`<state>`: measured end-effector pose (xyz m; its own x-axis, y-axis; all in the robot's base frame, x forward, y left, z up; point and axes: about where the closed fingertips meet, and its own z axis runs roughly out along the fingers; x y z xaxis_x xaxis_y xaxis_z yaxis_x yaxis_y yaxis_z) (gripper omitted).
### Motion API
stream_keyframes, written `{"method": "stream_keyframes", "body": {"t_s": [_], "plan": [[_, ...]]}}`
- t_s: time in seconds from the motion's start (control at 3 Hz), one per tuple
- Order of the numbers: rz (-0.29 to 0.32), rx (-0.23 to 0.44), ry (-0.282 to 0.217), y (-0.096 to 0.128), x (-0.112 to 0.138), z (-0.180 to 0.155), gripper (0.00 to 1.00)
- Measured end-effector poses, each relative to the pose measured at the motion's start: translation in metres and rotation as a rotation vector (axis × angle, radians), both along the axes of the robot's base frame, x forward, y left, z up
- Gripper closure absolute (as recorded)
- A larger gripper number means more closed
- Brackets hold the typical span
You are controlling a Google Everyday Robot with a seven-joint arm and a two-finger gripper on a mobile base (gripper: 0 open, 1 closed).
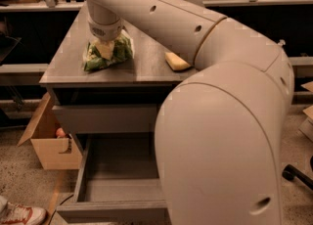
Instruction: Place green jalapeno chip bag into middle drawer
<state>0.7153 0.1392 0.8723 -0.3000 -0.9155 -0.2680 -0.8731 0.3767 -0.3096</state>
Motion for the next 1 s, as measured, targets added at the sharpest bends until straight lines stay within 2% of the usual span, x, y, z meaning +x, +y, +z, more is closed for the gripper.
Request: {"method": "stream_keyframes", "body": {"t_s": [0.33, 0.67, 1.0], "plan": [[-0.05, 0.01, -0.01, -0.031, -0.023, 0.013, 0.88], [-0.094, 0.02, 0.025, -0.066, -0.061, 0.021, 1.0], [-0.089, 0.023, 0.109, -0.096, -0.112, 0.024, 1.0]]}}
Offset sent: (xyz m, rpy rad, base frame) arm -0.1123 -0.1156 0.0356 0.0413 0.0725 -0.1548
